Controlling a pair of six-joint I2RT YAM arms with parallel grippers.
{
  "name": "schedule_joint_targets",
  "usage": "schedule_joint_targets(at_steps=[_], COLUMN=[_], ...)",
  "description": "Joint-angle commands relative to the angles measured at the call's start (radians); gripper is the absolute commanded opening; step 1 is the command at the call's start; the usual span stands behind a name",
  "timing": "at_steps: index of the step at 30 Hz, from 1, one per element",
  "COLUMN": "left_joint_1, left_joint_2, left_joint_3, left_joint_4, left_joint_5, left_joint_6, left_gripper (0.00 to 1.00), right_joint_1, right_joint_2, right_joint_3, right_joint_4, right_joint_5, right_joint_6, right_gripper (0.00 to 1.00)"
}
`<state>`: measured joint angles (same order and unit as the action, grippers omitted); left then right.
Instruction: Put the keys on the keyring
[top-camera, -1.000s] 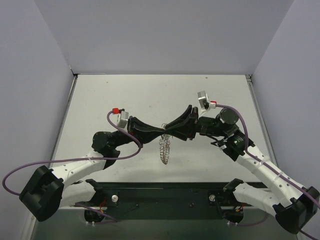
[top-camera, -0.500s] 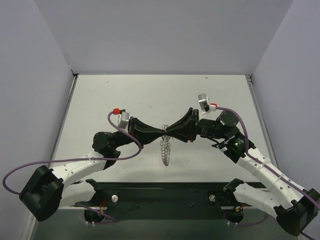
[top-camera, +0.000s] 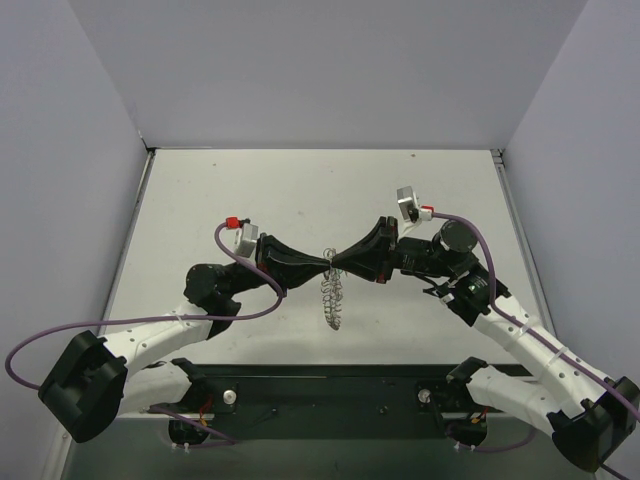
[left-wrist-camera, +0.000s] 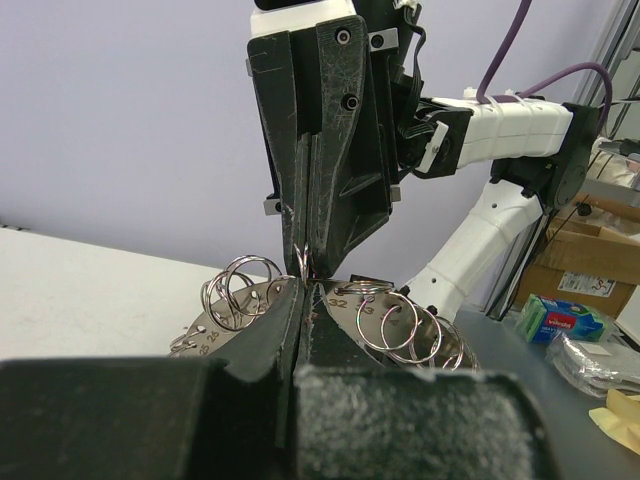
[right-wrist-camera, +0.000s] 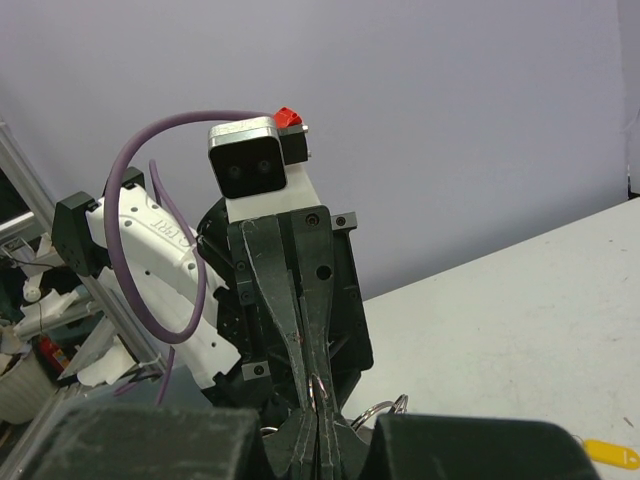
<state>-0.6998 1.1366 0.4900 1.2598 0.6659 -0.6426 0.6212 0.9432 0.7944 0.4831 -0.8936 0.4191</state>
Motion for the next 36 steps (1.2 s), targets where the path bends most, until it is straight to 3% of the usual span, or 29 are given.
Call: schedule_joint_targets(at_steps=[1,13,14,15,18,22,31,36], left_joint_1=[-0.012,-0.012,-0.012,-0.012,-0.01,-0.009,0.008,0.025], left_joint_2=[-0.015,-0.023,-0.023,-0.024,-0.031,-0.055,-0.169,-0.236], left_joint_3=[0.039,0.025,0.024,0.021,0.012,-0.001,-0.022,0.041], left_joint_4=[0.406,0.397,0.392,0.389,0.385,0.343,0.129,-0.201], left_joint_5=[-0.019,-0.025,-0.026,-0.031,-0.037,-0.042,-0.068,-0.065], left_joint_6=[0.008,0.004,0.004,0.004,0.008,0.029,0.142,0.244], left_gripper=[0.0,0.01,0.04,0.15,0.34,0.45,0.51,0.5], right_joint_1=[0.003,0.003,0.003,0.003,0.003,0.003,-0.001,-0.003], right_joint_2=[0.005,0.005,0.005,0.003,-0.004,-0.011,-0.004,0.012], right_joint_3=[0.008,0.032,0.032,0.034,0.042,0.051,0.078,0.121], right_joint_4=[0.077,0.052,0.045,0.04,0.014,-0.015,-0.075,-0.178], right_joint_5=[-0.03,-0.048,-0.05,-0.053,-0.054,-0.054,-0.067,-0.088], right_joint_6=[0.006,-0.029,-0.037,-0.042,-0.062,-0.082,-0.141,-0.212], right_gripper=[0.0,0.0,0.0,0.0,0.0,0.0,0.0,0.0])
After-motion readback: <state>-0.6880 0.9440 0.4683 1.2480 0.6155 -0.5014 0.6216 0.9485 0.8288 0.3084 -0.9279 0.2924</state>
